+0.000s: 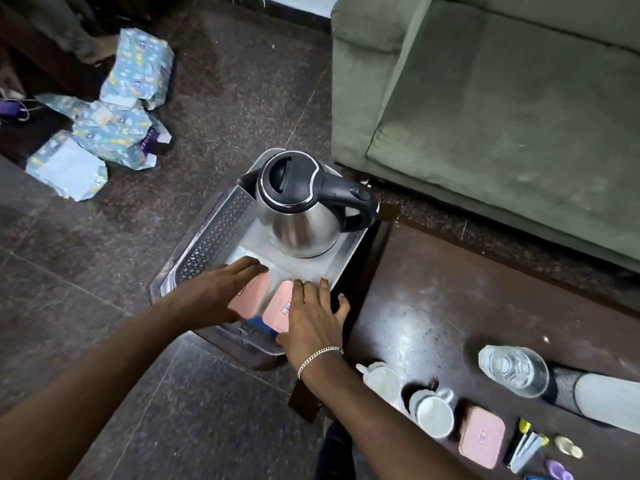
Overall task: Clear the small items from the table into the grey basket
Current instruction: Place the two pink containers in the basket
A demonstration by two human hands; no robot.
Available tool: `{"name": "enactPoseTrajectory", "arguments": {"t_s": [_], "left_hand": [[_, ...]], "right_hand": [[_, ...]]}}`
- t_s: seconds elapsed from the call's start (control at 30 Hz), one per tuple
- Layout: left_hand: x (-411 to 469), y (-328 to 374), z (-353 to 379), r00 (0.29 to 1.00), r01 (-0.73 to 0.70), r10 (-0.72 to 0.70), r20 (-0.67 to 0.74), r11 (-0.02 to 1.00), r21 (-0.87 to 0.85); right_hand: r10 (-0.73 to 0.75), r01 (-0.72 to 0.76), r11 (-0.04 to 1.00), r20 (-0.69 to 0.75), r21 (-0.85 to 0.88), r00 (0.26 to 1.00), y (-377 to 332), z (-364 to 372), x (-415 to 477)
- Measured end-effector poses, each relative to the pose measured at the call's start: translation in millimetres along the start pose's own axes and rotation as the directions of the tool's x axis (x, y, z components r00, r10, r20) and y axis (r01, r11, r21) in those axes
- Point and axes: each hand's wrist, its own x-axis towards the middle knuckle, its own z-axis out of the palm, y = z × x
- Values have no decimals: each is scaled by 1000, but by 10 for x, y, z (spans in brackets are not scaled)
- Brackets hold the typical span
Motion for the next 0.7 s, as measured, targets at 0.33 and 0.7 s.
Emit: {"name": "enactPoseTrajectory", "arguments": {"t_s": [0.33, 0.7], "left_hand": [[156, -34, 23, 995, -29, 28, 93, 1000, 8], [33, 110, -77, 999, -1, 2, -48, 999, 40]], "right_hand": [[1, -1, 1000, 22, -6, 1000, 7, 6, 72], [-153, 156, 986, -71, 49, 986, 221, -200, -72]]}}
